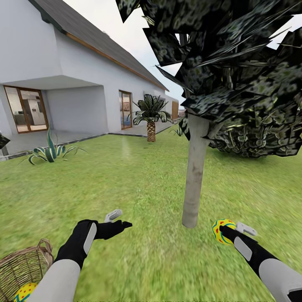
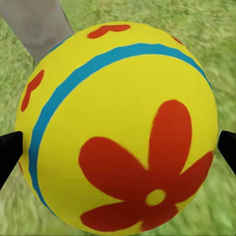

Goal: Take the three Easter eggs out of the wicker basket on the lawn in the garden, then place them on the lawn next to a single tree (choose any tree) so that all three eggs are next to the same tree and none are left in the basket.

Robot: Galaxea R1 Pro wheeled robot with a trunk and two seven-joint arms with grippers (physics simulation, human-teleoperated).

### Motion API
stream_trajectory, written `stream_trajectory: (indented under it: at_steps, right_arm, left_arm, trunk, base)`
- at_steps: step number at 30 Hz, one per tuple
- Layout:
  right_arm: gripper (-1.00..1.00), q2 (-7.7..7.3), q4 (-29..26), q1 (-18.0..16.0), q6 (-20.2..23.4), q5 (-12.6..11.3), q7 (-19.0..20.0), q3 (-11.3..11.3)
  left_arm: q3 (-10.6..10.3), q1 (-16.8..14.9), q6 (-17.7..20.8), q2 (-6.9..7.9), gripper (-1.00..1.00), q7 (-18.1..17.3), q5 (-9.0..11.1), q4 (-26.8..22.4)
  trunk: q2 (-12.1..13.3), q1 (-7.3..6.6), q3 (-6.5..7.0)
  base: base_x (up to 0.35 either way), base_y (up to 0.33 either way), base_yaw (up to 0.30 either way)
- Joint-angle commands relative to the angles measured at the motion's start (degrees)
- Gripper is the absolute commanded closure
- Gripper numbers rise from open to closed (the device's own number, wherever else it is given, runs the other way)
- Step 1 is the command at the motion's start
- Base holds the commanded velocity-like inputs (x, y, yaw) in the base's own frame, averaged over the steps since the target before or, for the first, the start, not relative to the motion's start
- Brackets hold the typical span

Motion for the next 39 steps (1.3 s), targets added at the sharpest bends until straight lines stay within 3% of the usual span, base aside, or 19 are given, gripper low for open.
stream_trajectory:
  at_steps: [1, 8, 11, 14, 39]
  right_arm:
    - [1.0, -0.06, -0.1, 0.0, 0.2, -0.4, -0.4, 0.8]
    - [1.0, -0.05, -0.1, 0.0, -4.5, -0.4, -0.4, 4.3]
    - [1.0, 0.0, -0.1, 0.0, -6.2, -0.5, -0.3, 4.5]
    - [1.0, 0.02, -0.1, 0.0, -6.5, -0.5, -0.2, 4.5]
    - [1.0, -0.06, 0.0, 0.0, -6.6, -0.5, 2.3, 4.5]
  left_arm:
    - [0.3, -0.1, 0.5, -0.07, -1.0, -0.1, 0.2, -0.1]
    - [0.3, 0.0, 1.7, -0.07, -1.0, -1.2, 0.3, 0.1]
    - [0.2, 0.0, 1.9, -0.16, -1.0, -9.2, 0.0, 0.3]
    - [0.1, 0.0, 2.0, -0.15, -1.0, -12.4, -0.1, 0.5]
    - [0.3, 0.0, 2.0, -0.25, -1.0, -13.4, 0.2, 0.3]
  trunk:
    - [-0.4, 0.22, -0.25]
    - [-3.3, 1.75, -1.51]
    - [-4.5, 2.41, -2.05]
    - [-5.7, 3.07, -2.58]
    - [-15.7, 8.56, -7.07]
  base:
    - [0.0, 0.0, 0.0]
    - [0.0, 0.0, 0.0]
    - [0.0, 0.0, 0.0]
    - [0.0, 0.0, 0.0]
    - [0.0, 0.0, 0.0]
